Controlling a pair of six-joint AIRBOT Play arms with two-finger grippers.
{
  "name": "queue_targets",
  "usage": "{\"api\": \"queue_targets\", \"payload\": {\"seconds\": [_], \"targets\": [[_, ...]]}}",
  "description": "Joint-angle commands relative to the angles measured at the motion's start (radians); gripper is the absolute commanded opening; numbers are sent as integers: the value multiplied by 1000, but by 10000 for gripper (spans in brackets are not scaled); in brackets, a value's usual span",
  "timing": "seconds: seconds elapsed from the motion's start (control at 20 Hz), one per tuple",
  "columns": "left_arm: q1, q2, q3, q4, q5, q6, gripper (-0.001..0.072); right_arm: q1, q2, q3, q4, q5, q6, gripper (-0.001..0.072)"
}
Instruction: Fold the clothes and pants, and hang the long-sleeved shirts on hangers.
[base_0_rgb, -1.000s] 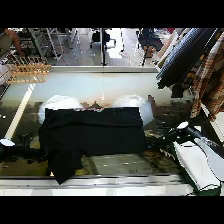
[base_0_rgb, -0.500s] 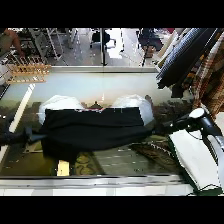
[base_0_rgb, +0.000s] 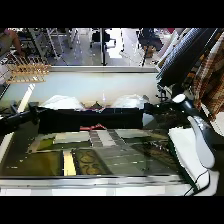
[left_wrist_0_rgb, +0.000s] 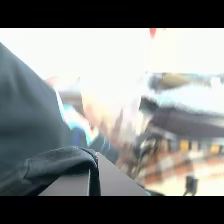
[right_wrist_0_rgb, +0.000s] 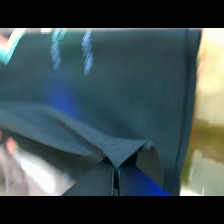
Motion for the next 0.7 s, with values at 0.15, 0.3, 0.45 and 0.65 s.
{"api": "queue_targets", "payload": {"seconds": [0.15, 0.3, 0.45, 0.65], "targets": [[-13, -133, 67, -94, -56, 13, 536, -16, -154, 177, -88, 35, 0, 585], [27, -111, 68, -95, -286, 145, 527, -76, -158, 155, -91, 196, 5, 584], [29, -79, 68, -11, -383, 201, 452, -78, -188, 138, -52, 257, -15, 584], [-1, -56, 68, 192, -383, 200, 174, -29, -269, 139, 29, 258, -42, 563]]}}
